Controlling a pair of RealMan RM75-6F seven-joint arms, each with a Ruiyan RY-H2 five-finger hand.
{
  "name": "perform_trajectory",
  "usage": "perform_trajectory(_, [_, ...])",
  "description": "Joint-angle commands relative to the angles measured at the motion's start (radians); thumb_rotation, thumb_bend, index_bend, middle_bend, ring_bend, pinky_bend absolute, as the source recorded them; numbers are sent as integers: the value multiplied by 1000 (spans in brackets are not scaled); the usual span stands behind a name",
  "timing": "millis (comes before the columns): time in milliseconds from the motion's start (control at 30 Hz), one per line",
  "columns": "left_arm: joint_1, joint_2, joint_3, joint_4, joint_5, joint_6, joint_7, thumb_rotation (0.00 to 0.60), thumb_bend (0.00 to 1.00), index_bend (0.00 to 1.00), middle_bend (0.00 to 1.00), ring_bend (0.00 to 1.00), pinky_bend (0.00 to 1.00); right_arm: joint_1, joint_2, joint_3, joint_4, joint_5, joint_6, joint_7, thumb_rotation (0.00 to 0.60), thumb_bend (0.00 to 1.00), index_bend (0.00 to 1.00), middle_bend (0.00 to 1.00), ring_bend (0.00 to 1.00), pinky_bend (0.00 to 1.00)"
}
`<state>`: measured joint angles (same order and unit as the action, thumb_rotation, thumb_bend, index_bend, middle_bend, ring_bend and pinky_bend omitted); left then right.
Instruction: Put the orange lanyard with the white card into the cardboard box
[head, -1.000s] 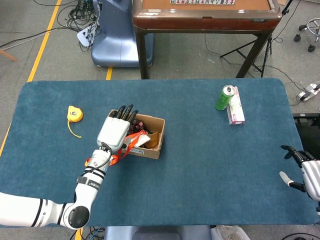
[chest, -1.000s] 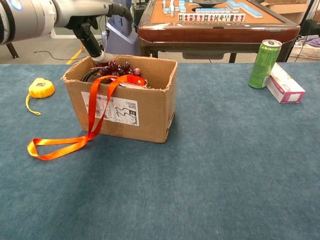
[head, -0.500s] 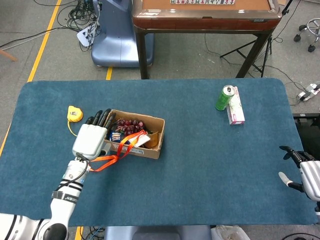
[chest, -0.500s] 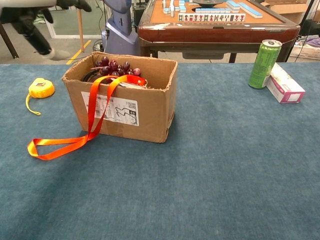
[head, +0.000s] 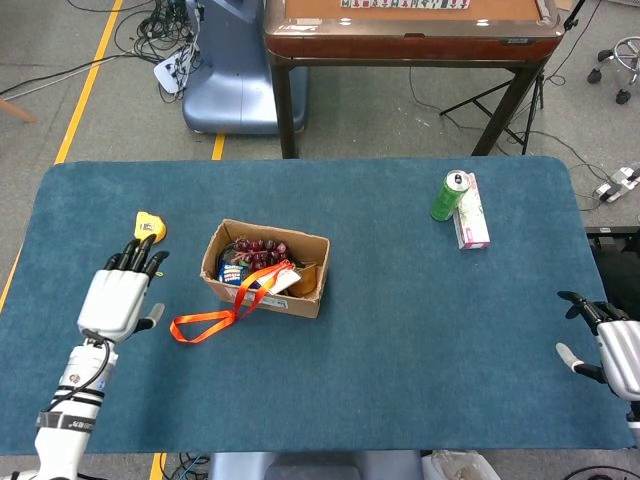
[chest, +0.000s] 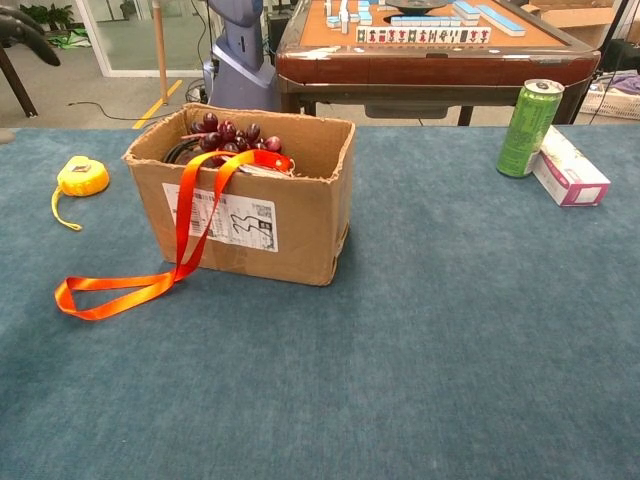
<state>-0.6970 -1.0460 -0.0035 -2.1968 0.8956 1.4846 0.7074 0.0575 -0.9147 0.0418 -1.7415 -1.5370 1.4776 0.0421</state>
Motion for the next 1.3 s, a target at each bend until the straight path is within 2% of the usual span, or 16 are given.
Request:
perform_trajectory(33, [39,-2,24,44,30,-22,-48,600,266,185,0,7,182,0,0,0,0,0,0,0,600,243,237,424,349,663])
perform_trajectory(367, [123,-67,37,202,73,-111,-201,600,260,234,0,7,182,-6,6,2,1,-1,13,15,600,243,238,424,348,663])
perform_trajectory(700, [162,-151,11,309,69,-170,-266,600,242,269,0,7,182,-7,6,3,2,0,15,15,600,243,237,424,348,663])
perform_trajectory(1067, [159,-245,-25,424,-1,-250,-241,600,227,286,0,7,182,-9,9,4,2,1,19,25,600,243,237,424,349,663])
perform_trajectory(1300, [160,-289,-35,467,-3,-285,-243,600,227,323,0,7,182,-10,10,3,3,-2,21,27,600,243,237,424,348,663])
